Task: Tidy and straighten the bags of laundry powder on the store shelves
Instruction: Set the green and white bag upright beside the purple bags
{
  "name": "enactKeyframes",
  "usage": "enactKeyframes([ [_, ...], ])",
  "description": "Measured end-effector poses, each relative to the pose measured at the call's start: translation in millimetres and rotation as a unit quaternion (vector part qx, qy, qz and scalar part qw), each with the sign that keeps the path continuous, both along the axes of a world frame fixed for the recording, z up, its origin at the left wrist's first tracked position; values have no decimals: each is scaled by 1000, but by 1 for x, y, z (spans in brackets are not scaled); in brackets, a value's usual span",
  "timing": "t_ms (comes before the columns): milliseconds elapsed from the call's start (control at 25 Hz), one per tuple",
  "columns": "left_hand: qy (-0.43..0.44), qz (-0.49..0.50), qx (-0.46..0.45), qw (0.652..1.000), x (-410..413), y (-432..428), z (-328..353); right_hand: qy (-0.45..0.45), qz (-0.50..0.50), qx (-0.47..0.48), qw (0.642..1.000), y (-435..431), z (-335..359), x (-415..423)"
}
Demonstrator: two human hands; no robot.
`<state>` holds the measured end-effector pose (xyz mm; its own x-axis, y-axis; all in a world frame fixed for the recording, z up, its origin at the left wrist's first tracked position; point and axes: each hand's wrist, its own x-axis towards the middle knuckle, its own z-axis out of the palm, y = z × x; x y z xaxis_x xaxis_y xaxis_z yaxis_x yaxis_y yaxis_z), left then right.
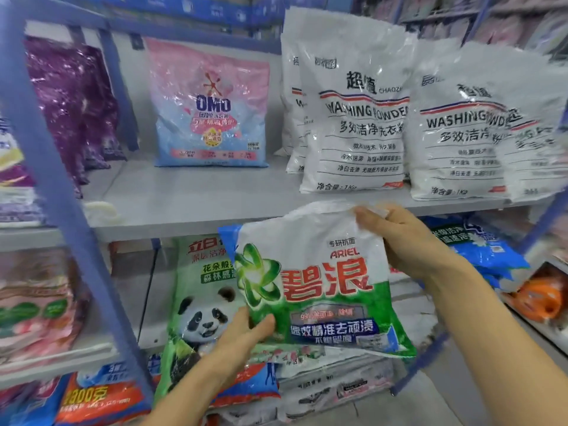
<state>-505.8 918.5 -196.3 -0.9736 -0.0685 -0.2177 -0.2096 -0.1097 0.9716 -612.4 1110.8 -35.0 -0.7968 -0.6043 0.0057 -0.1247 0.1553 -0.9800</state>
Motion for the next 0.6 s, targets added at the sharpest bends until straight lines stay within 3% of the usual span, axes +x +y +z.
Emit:
enactKeyframes([
  [160,61,59,-14,996,11,-14,36,125,-32,92,987,-11,50,0],
  [320,107,31,-67,992,15,-29,72,278,-95,96,951,-23,63,-11],
  [480,117,89,-81,986,19,-34,83,231,-131,74,961,-32,53,-29],
  [600,144,122,-84,978,24,-35,87,283,-100,78,951,-31,55,-35],
])
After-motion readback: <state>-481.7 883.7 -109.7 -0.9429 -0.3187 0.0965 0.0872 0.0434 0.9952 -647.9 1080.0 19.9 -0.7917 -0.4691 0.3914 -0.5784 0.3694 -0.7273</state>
